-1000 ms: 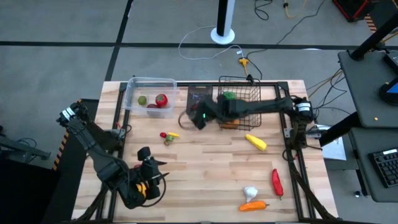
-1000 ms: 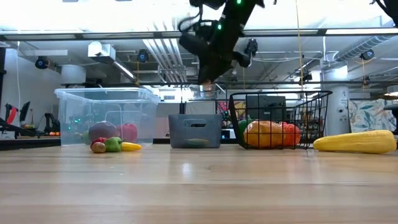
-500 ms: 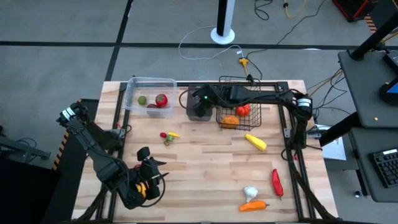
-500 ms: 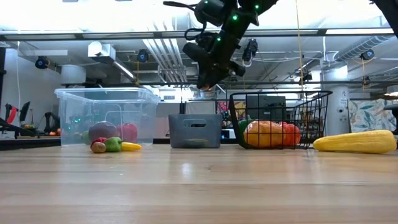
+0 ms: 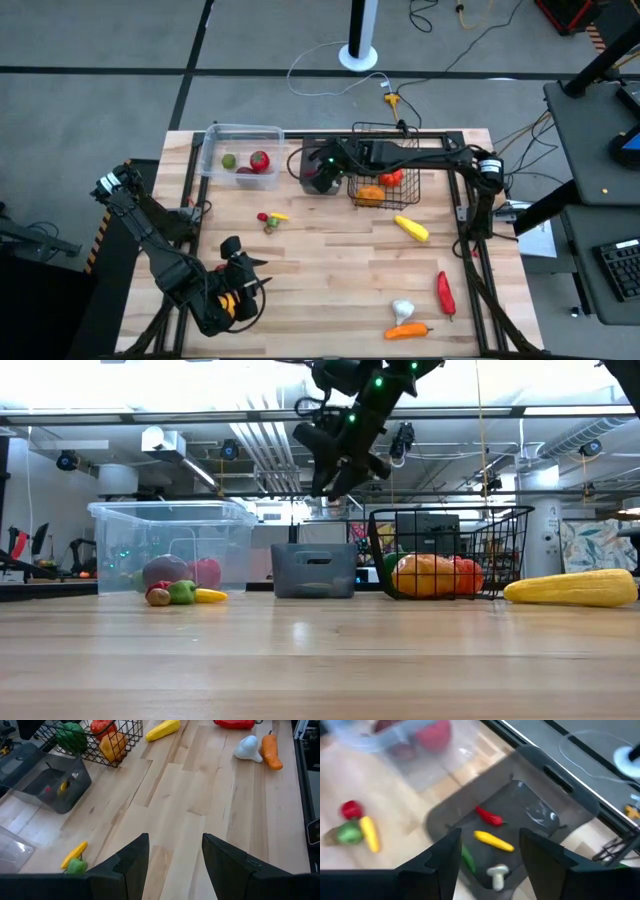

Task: Sort produce into baskets
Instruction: Put the red chili pepper into the wire basket

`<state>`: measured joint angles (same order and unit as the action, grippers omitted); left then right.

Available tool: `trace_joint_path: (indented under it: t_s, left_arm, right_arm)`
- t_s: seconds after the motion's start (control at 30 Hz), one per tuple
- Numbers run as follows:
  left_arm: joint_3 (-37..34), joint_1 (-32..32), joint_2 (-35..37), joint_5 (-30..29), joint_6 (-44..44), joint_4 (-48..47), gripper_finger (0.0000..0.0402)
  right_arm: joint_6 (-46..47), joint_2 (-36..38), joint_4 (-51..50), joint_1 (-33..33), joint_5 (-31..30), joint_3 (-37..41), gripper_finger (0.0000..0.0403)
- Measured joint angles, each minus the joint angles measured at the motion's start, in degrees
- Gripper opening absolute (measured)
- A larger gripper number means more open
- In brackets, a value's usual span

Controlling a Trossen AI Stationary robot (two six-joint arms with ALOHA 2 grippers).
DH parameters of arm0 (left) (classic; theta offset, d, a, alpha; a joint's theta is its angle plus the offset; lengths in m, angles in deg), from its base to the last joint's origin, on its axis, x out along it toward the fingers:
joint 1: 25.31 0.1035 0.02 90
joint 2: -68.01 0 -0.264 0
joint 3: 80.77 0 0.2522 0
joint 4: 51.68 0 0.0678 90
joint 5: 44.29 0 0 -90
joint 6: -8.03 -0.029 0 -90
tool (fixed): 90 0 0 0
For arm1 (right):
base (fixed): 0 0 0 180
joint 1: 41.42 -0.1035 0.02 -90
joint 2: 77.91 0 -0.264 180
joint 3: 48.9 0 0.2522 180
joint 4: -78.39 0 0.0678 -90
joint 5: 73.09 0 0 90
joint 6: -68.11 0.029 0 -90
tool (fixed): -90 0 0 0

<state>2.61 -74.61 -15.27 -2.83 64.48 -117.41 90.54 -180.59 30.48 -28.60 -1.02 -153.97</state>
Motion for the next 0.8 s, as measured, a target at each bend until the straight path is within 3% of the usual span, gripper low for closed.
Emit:
trace_joint_path:
  t_s: [0.23,0.33,0.53,0.8]
  left_arm:
    - [0.0,0.0,0.0,0.5,1.6,0.1,0.0167]
    - [0.0,0.0,0.0,0.6,1.7,0.4,0.0167]
    - [0.0,0.0,0.0,-0.4,1.4,1.7,0.0167]
    - [0.0,0.0,0.0,-1.9,1.1,2.4,0.0167]
  right_arm:
    - [-2.9,3.9,-3.4,-6.2,1.0,-0.1,0.0185]
    - [-3.9,5.6,-7.5,-10.1,4.8,-0.1,0.0185]
    - [1.9,7.0,-16.4,-19.2,10.8,-0.1,0.0183]
    - [13.0,6.9,-27.1,-30.0,11.1,-0.1,0.0185]
